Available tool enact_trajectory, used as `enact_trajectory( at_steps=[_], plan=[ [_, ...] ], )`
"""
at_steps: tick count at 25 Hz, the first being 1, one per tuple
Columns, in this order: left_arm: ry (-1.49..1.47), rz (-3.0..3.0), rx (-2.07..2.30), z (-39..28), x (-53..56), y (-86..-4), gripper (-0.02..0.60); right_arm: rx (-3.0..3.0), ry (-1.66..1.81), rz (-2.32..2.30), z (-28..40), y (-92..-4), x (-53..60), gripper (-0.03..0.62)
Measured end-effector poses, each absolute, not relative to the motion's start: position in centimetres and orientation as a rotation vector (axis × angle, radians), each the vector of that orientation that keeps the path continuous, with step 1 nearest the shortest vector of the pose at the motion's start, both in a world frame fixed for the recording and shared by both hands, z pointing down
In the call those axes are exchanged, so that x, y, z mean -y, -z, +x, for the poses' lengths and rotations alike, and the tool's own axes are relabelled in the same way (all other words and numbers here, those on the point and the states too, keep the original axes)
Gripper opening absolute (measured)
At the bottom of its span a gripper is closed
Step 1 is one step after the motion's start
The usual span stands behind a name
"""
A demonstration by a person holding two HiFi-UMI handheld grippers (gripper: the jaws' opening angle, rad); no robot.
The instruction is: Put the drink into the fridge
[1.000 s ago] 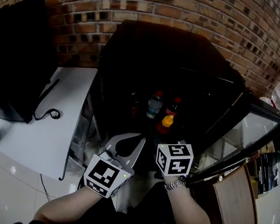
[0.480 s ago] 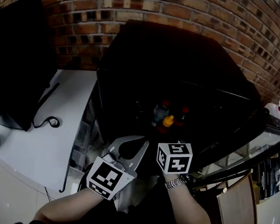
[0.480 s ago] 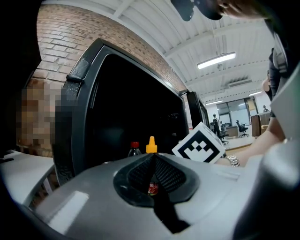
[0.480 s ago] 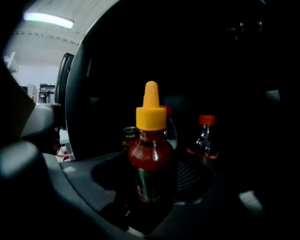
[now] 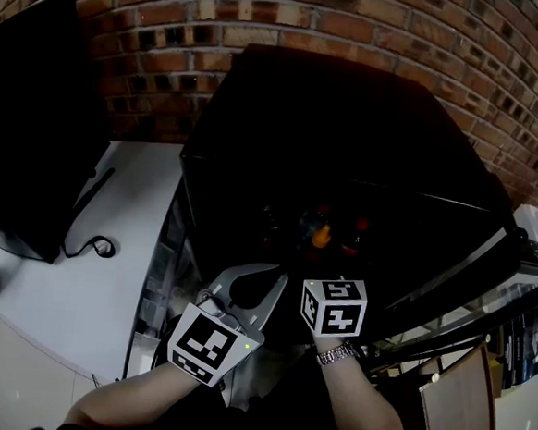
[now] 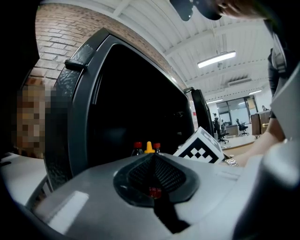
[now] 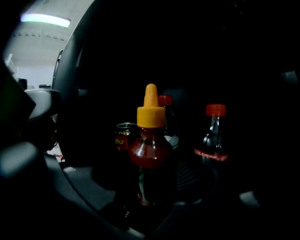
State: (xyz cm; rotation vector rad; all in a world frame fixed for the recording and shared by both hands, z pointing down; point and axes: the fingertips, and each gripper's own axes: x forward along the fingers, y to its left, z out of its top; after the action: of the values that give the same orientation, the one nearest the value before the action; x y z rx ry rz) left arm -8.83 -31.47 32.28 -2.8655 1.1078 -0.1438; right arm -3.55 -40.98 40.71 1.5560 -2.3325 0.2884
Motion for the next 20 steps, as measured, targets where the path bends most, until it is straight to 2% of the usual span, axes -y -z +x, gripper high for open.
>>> enact_trajectory(
  at_steps=[20],
  plan=[
    [0.193,-2.879,-1.099,-8.0,32.1,-33.5,0.005,2.368,-0.259,1.575,-3.3,-40.7,42.9,0.273]
  ],
)
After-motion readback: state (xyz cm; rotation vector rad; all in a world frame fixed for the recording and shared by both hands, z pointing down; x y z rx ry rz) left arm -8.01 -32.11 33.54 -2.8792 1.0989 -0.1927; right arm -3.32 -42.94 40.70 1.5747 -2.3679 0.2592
